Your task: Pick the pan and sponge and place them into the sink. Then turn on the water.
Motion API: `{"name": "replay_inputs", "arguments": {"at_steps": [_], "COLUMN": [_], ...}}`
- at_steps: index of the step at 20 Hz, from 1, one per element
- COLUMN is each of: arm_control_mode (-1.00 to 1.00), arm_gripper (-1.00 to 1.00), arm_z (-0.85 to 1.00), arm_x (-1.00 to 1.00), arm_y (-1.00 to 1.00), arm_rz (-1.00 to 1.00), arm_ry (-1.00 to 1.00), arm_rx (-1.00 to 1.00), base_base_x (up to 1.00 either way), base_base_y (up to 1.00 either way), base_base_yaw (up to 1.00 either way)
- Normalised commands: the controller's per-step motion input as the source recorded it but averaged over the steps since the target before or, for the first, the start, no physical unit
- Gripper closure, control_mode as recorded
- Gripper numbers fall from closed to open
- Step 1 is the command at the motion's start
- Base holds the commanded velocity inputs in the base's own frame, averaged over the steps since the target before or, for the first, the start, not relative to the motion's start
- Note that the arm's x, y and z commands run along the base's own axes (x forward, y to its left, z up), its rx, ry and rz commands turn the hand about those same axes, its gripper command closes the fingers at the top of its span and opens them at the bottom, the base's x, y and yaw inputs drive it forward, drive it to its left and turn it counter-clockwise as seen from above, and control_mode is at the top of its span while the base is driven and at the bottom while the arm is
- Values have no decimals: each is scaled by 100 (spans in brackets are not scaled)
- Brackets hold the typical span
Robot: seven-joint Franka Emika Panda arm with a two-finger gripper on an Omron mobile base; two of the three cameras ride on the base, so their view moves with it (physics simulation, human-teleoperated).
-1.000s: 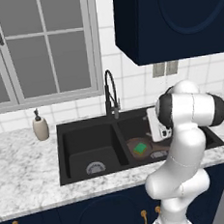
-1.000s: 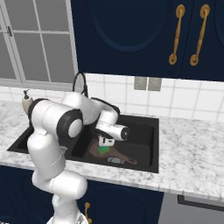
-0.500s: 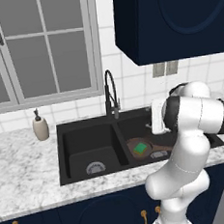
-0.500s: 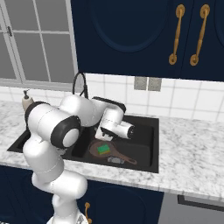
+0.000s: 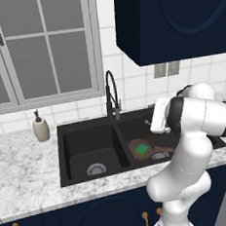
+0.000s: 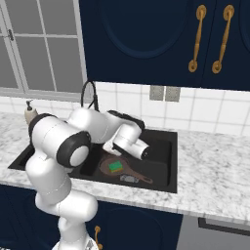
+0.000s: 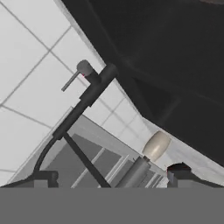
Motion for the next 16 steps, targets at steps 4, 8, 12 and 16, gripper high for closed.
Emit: {"name": "replay_inputs", "arguments": {"at_steps": [4, 8, 12, 16], "arm_control_mode": [-100, -100, -100, -100], "arm_gripper": [-100, -100, -100, -100], "arm_z": [5, 5, 23, 36], "arm_x": [0, 1, 6, 7], "arm_y": [13, 23, 19, 9], "arm_rz": [-20, -10, -1, 0], "arm_ry": [7, 19, 12, 9], "arm_rx": [14, 13, 14, 16], "base_base_x": [0, 0, 0, 0], "base_base_y": [0, 0, 0, 0], "base_base_yaw": [0, 0, 0, 0]}}
